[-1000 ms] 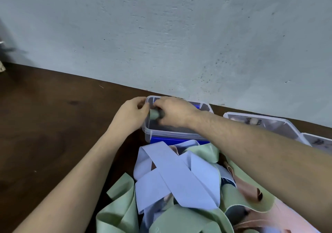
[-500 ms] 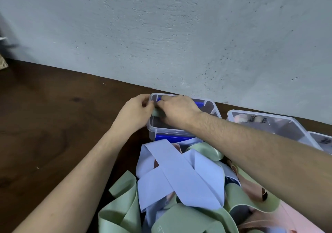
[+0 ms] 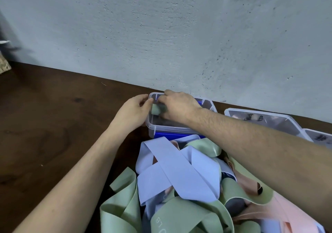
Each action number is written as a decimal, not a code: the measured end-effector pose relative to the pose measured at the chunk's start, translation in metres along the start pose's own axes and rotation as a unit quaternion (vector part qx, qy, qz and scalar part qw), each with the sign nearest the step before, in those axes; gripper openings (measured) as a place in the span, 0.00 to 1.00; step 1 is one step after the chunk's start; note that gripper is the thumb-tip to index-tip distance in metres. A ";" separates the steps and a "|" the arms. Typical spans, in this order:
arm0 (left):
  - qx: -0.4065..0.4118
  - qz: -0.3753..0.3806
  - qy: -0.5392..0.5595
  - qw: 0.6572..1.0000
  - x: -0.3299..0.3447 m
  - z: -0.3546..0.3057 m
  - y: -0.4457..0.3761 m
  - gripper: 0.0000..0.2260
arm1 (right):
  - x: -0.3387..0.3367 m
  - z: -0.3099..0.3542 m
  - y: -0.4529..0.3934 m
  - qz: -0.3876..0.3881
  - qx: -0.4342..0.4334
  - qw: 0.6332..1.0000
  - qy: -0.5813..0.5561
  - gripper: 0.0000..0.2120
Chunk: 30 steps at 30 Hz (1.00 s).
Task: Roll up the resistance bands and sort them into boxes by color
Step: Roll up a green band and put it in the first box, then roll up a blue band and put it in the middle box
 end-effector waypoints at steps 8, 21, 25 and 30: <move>0.042 -0.035 -0.117 0.992 -0.025 -0.023 0.022 0.19 | -0.026 -0.021 0.029 0.006 0.012 0.997 -0.082 0.14; 0.174 0.003 -0.132 0.976 0.016 -0.116 0.103 0.04 | -0.056 -0.058 0.145 0.010 0.032 0.984 -0.174 0.15; 0.165 0.062 -0.074 0.982 0.042 -0.131 0.129 0.04 | -0.034 -0.052 0.174 0.118 0.004 0.962 -0.248 0.17; 0.229 0.088 -0.116 0.963 0.063 -0.160 0.153 0.28 | -0.060 -0.078 0.195 0.028 0.014 0.933 -0.359 0.10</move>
Point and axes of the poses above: each hand's wrist, its own y-axis away from the middle knuckle, its own x-axis out of the palm, z = x × y, the point moved 10 cm from there along -y, towards the middle knuckle, and after that the axes turned 11 degrees about x, right-handed, at the moved point
